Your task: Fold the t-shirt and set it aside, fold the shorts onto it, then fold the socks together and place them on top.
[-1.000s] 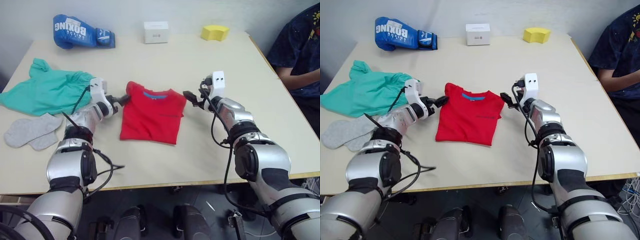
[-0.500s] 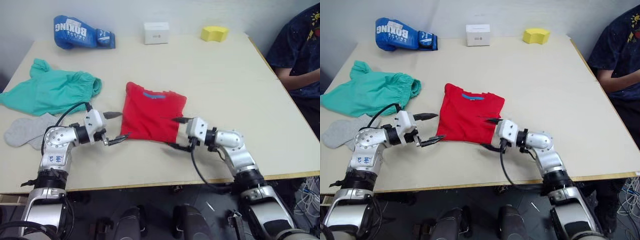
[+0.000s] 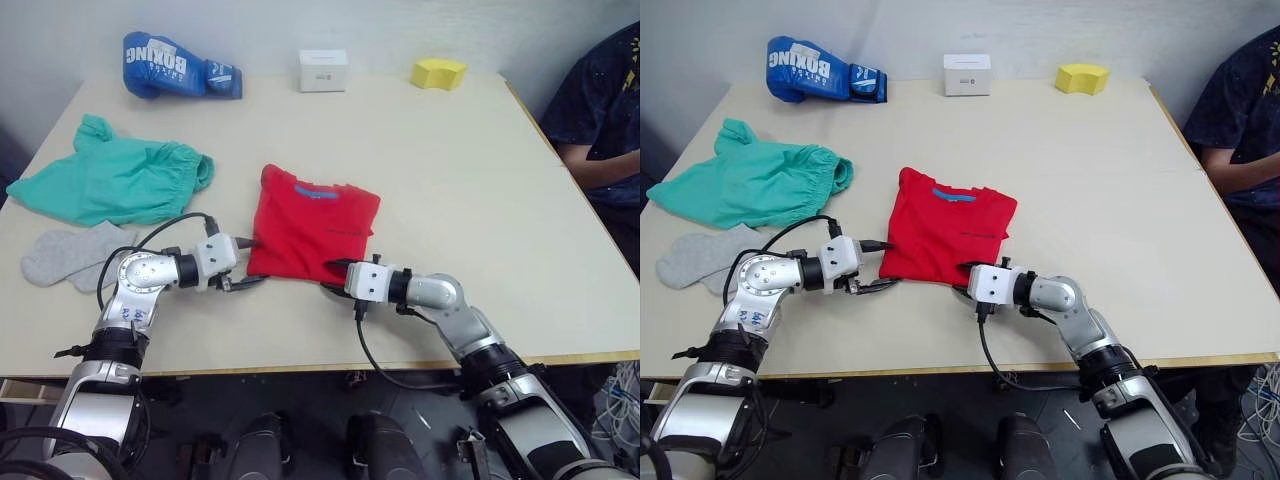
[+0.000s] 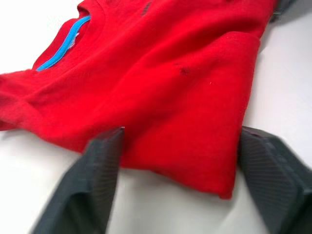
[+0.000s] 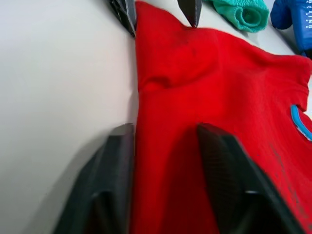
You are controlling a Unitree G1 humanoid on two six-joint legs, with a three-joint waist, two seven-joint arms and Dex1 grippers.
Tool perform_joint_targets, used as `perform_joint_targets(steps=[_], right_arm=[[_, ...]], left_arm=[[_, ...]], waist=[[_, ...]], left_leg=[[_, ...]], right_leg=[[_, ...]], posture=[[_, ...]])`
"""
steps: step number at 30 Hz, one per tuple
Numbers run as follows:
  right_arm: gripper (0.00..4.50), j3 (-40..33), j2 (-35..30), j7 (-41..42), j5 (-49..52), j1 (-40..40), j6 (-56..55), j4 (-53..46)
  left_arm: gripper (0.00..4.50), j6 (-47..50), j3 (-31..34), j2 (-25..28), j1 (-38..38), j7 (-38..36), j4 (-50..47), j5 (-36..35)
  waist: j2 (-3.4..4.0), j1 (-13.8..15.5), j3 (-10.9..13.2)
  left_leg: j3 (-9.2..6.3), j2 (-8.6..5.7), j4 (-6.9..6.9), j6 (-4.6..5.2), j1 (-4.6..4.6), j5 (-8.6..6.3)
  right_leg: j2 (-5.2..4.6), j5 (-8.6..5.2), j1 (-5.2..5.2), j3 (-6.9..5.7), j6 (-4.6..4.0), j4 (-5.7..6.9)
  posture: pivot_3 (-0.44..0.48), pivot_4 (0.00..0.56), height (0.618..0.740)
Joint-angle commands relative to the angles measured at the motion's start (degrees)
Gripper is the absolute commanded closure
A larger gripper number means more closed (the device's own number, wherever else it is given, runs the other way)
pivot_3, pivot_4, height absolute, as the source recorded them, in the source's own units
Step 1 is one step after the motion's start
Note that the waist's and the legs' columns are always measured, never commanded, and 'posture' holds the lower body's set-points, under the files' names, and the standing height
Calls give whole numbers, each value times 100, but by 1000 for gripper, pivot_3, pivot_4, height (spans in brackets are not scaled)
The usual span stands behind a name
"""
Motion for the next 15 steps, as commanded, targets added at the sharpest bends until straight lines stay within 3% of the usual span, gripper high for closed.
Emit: perform_joint_targets(steps=[1,3,8,15], right_arm=[[3822,-35,-251,-82,-93,-17,-135,222],[4496,-28,-331,-67,-69,-12,-226,272],[4500,7,-497,199,195,102,-658,88],[4500,-23,-834,515,439,488,-944,-426]], left_arm=[[2228,-134,-172,23,-11,76,327,253],[2917,-184,-237,39,17,37,349,269],[4486,-858,-425,320,267,285,-98,644],[4486,-526,-229,711,1735,312,-2068,233]], waist=[[-2,-2,-2],[-2,-3,-2],[-3,-16,-3],[4,-101,-7]], left_leg=[[1,0,0,0,4,0],[2,-1,-4,1,14,0],[4,1,-12,1,39,-1],[28,20,-25,-2,40,-27]], right_leg=[[0,0,2,-1,0,1],[-2,0,8,0,0,2],[-4,0,28,7,0,-3],[-8,-1,22,34,-1,-31]], posture=[[0,150,740],[0,150,740],[0,150,740],[0,150,740]])
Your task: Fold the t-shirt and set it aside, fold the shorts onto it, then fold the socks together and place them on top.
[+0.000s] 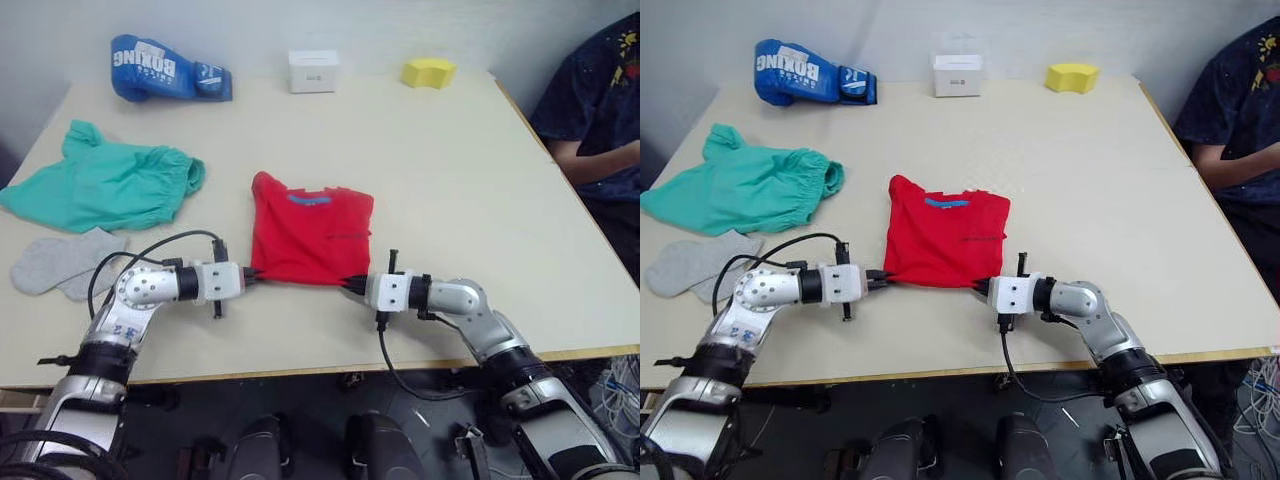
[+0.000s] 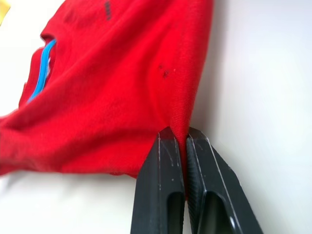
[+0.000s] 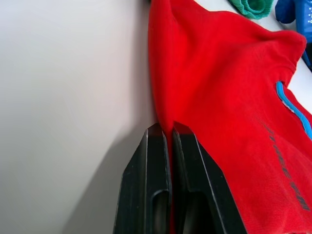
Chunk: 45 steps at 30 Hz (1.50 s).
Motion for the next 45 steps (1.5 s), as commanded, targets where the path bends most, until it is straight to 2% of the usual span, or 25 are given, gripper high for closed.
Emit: perform_joint_targets(steps=[1,6,11,18,22,25,27,29,30,32,34,37,42,45], right_arm=[[4500,-39,-225,178,244,290,-103,-506],[4500,-46,-494,291,422,993,40,-1471],[4500,-30,-656,247,418,1635,314,-2207],[4500,-88,-517,116,672,1973,942,-2657],[3509,-127,-588,295,1129,2067,1144,-2982],[2390,-252,-807,647,1812,2221,1423,-3378],[1745,-392,-1070,1102,2952,2351,2251,-3937],[1812,-493,-1193,1286,3642,2320,2853,-4263],[1983,-529,-1198,1282,3764,2275,3006,-4322],[2570,-509,-1032,1120,3906,1988,3409,-4319],[3325,-247,-619,905,3543,1468,3492,-3993],[4441,175,-117,799,2730,1000,3164,-3262],[4493,598,506,587,1903,690,2703,-2195],[4493,670,680,493,1538,613,2404,-1697]], left_arm=[[4486,397,140,203,899,-16,-969,-269],[4486,1029,560,351,2262,251,-2601,-546],[4486,1587,930,316,3283,656,-3523,-566],[4486,2258,1142,192,3897,973,-4090,-741],[3508,2412,1427,185,4280,820,-4441,-1229],[2508,2877,2068,252,4810,350,-4873,-2477],[2498,3563,2662,273,4993,378,-5107,-3354],[2498,4161,3016,418,4960,345,-5319,-4074],[2498,4332,3091,468,4915,330,-5379,-4246],[2903,4552,2965,510,4565,367,-5346,-4352],[3415,4777,2404,457,3877,478,-5292,-4247],[4443,4665,1364,188,2916,557,-4950,-3434],[4490,4438,152,-339,2233,883,-4198,-2193],[4490,4326,-97,-501,2196,1161,-3909,-1650]], waist=[[0,-32,0],[0,-74,0],[-2,-62,-1],[-3,-21,-1],[-4,-21,-2],[-4,-20,-2],[-5,8,-2],[-6,50,-2],[-7,67,-2],[-2,87,-5],[-2,102,-5],[-3,104,-11],[-6,65,-15],[-7,37,-15]], left_leg=[[3,5,0,-1,1,-5],[12,22,2,-7,4,-20],[11,26,1,20,22,-51],[7,32,2,20,27,-64],[7,39,1,14,28,-70],[7,42,1,13,28,-77],[6,43,2,17,26,-80],[-12,44,8,20,29,-81],[-16,45,9,20,31,-81],[-23,43,10,0,37,-92],[-23,40,10,-2,37,-93],[-21,38,7,-4,31,-88],[-7,31,10,-5,21,-85],[27,34,7,-5,17,-85]], right_leg=[[0,0,1,2,0,-4],[3,-1,2,9,-2,-14],[3,-3,19,11,-6,-18],[3,-9,26,9,-16,-25],[4,-14,25,3,-26,-25],[5,-17,25,0,-32,-26],[4,-18,26,0,-33,-29],[4,-18,38,-7,-33,-33],[5,-19,44,-9,-34,-36],[6,-20,56,-11,-39,-44],[7,-19,61,-11,-54,-56],[11,-12,60,-14,-64,-65],[18,-8,50,-7,-50,-64],[26,-10,27,11,-47,-63]], posture=[[0,150,740],[0,150,740],[0,150,740],[0,150,740],[0,150,740],[0,150,740],[0,150,740],[0,150,740],[0,150,740],[0,150,740],[0,150,740],[0,150,740],[0,150,740],[0,150,740]])
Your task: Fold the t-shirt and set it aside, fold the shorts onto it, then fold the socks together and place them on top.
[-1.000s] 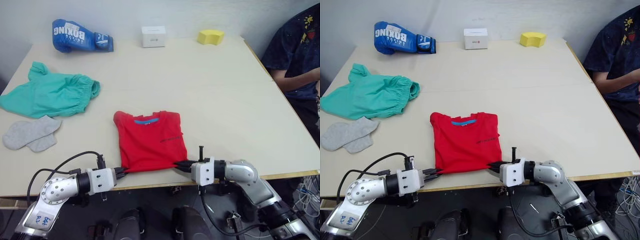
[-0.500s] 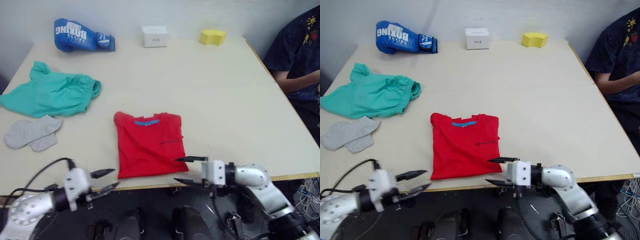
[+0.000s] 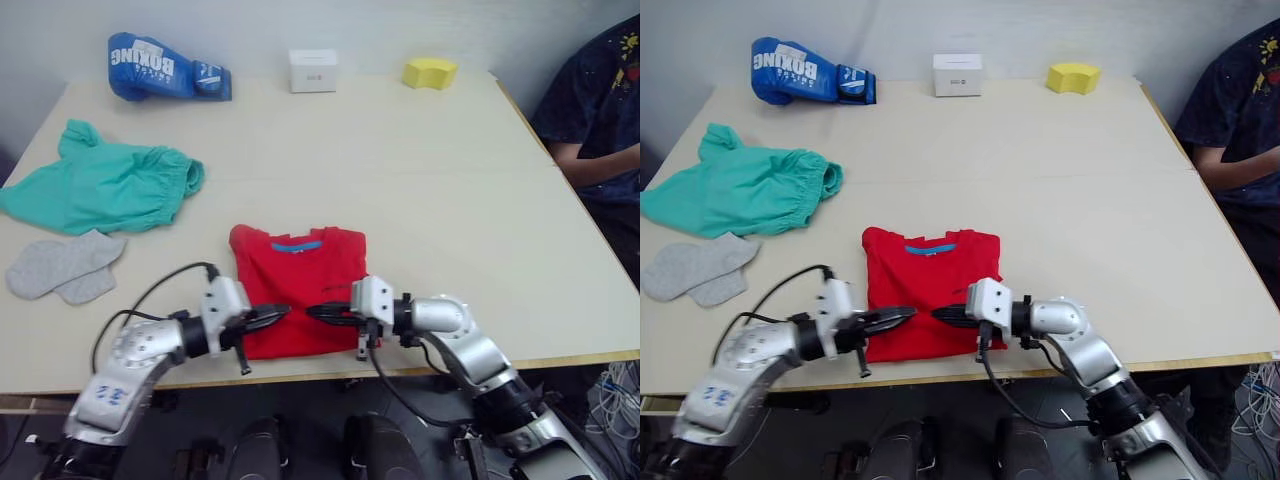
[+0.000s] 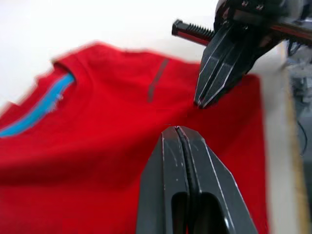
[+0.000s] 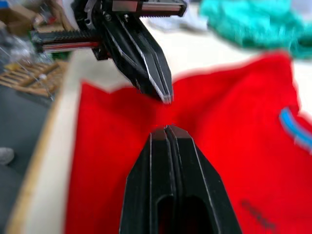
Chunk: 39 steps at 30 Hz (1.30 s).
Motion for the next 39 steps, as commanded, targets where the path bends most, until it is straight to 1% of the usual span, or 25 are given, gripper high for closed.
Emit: perform_joint_targets(steps=[1,4,7,10,14,17,20,23,25,28,31,34,36,39], right_arm=[[4493,24,148,-204,-409,-127,-467,443],[4493,-177,283,-505,-534,-226,-551,841],[4493,-551,324,-835,-491,-362,-381,1277],[4493,-837,338,-1073,-488,-528,-255,1695],[4493,-1308,442,-1541,-453,-899,-160,2490],[4493,-1553,451,-1637,-417,-1207,-344,2910],[4493,-1693,460,-1426,-268,-1423,-508,2897],[4493,-1702,493,-1052,-97,-1593,-502,2611],[4493,-1511,515,-607,-26,-1652,-479,2282],[4493,-1287,638,-413,-148,-1699,-424,2174],[4493,-1054,754,-458,-487,-1739,-708,2552],[4493,-1005,869,-584,-648,-1749,-940,3068],[4493,-952,848,-621,-822,-1745,-1213,3404],[4493,-964,820,-659,-943,-1726,-1441,3728]], left_arm=[[4490,-162,-127,-189,32,453,201,579],[4490,13,-46,-386,143,754,223,680],[4490,0,-27,-288,448,777,258,831],[4490,-61,81,-220,637,776,337,854],[4490,-255,248,-210,750,683,495,767],[4490,-547,356,-276,747,490,549,584],[4490,-679,536,-293,707,261,488,290],[4490,-617,708,-239,565,42,434,-2],[4490,-438,838,-281,297,-5,353,-256],[4490,-272,847,-376,-205,109,409,-249],[4490,-132,634,-482,-689,220,646,-12],[4490,-70,456,-563,-1000,477,1048,384],[4490,-52,489,-613,-1141,771,1343,635],[4490,-78,769,-809,-1288,1151,1781,630]], waist=[[-1,9,0],[-2,9,-1],[-7,14,-9],[-5,14,-42],[-2,11,-69],[3,9,-73],[3,5,-73],[5,-18,-71],[5,-26,-71],[5,-20,-71],[5,-18,-71],[5,-5,-70],[4,-5,-70],[3,-9,-71]], left_leg=[[4,0,-1,0,1,0],[4,4,9,5,6,-2],[0,6,7,30,18,1],[-3,8,0,3,30,-9],[-7,8,-6,6,33,-6],[-8,9,-7,21,33,3],[-8,9,-7,23,29,4],[-7,9,-10,23,16,3],[-7,9,-9,23,9,4],[-6,10,-8,24,3,6],[-5,6,-8,24,4,6],[1,2,-5,21,4,8],[6,1,-3,5,3,18],[10,3,-3,5,4,18]], right_leg=[[0,-1,-2,5,1,1],[-5,-1,0,13,3,8],[-12,5,8,13,11,13],[-15,8,16,10,4,15],[-16,8,15,9,1,21],[-16,7,15,6,-1,24],[-16,7,9,6,-1,24],[-15,7,-2,6,-1,25],[-15,7,-11,6,-1,30],[-14,7,-18,5,-1,36],[-15,7,-16,5,0,36],[-14,7,-16,7,0,35],[-14,7,-18,11,1,35],[-14,8,-20,15,1,34]], posture=[[0,150,740],[0,150,740],[0,150,740],[0,150,740],[0,150,740],[0,150,740],[0,150,740],[0,150,740],[0,150,740],[0,150,740],[0,150,740],[0,150,740],[0,150,740],[0,150,740]])
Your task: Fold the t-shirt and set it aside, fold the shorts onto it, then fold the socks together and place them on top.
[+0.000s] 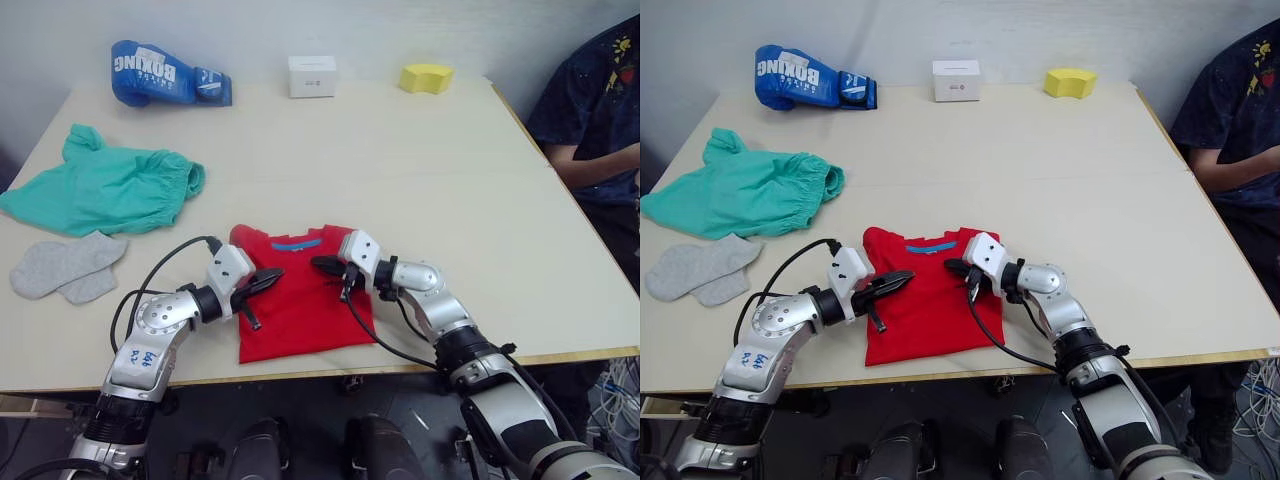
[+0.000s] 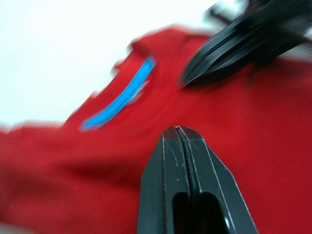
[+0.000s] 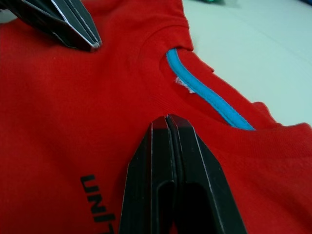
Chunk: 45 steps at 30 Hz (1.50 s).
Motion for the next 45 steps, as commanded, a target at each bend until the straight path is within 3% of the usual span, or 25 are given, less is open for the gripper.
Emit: perform_joint_targets(steps=[1,6,12,14,20,23,25,28,32,39,45], right_arm=[[4493,-29,-85,-46,-153,32,-286,327],[4493,28,-126,62,-229,183,-522,412],[4493,24,-91,154,-194,269,-553,304],[4493,2,-28,134,-142,268,-501,223],[4493,28,112,195,-46,293,-292,-206],[4493,-20,176,205,41,259,-127,-450],[4493,-25,218,217,30,187,-61,-469],[4493,41,265,257,-90,53,-100,-271],[4493,13,284,-120,-399,-413,-336,694],[4493,-473,219,-1458,-518,-1521,-167,2458],[4493,-871,-2,-2210,-488,-1992,105,3166]], left_arm=[[4490,-112,414,-256,-241,494,462,-9],[4490,-587,1112,-657,-781,1109,1619,-185],[4490,-844,1238,-398,-1102,1371,2386,167],[4490,-966,1364,-318,-1047,1284,2296,70],[4490,-1281,1403,-197,-537,-219,706,-962],[4490,-936,1289,-189,-350,-409,10,-1218],[4490,-687,975,-194,-234,-398,-148,-1010],[4490,-634,391,-193,-107,-299,-63,-375],[4490,-477,230,-476,-74,387,410,105],[4490,-929,313,-444,417,276,395,114],[4490,-1115,463,-492,603,380,510,74]], waist=[[-1,2,-1],[-9,5,-6],[-15,-7,-9],[-17,-10,-8],[-18,-27,-8],[-18,-68,-8],[-18,-90,-8],[-17,-109,-8],[-21,-123,-5],[-21,-123,-6],[-20,-119,-6]], left_leg=[[-1,0,0,0,0,0],[-5,3,3,-7,8,5],[-8,2,0,-9,9,5],[-7,2,-1,-10,9,5],[-8,3,-1,-16,7,5],[-6,4,-7,-20,7,5],[-6,4,-9,-22,6,7],[-5,2,-10,-22,7,7],[0,5,-9,-20,0,8],[3,6,-11,-23,0,11],[4,5,-11,-23,1,11]], right_leg=[[-1,0,0,0,0,0],[0,1,9,-3,1,4],[0,1,12,-8,1,2],[0,1,12,-8,1,2],[0,1,11,-7,1,1],[0,1,7,-4,1,1],[1,1,6,-4,1,2],[3,0,5,-3,1,1],[5,1,-7,2,1,3],[2,0,-13,6,0,8],[-1,0,-12,7,-1,7]], posture=[[0,150,740],[0,150,740],[0,150,740],[0,150,740],[0,150,740],[0,150,740],[0,150,740],[0,150,740],[0,150,740],[0,150,740],[0,150,740]])
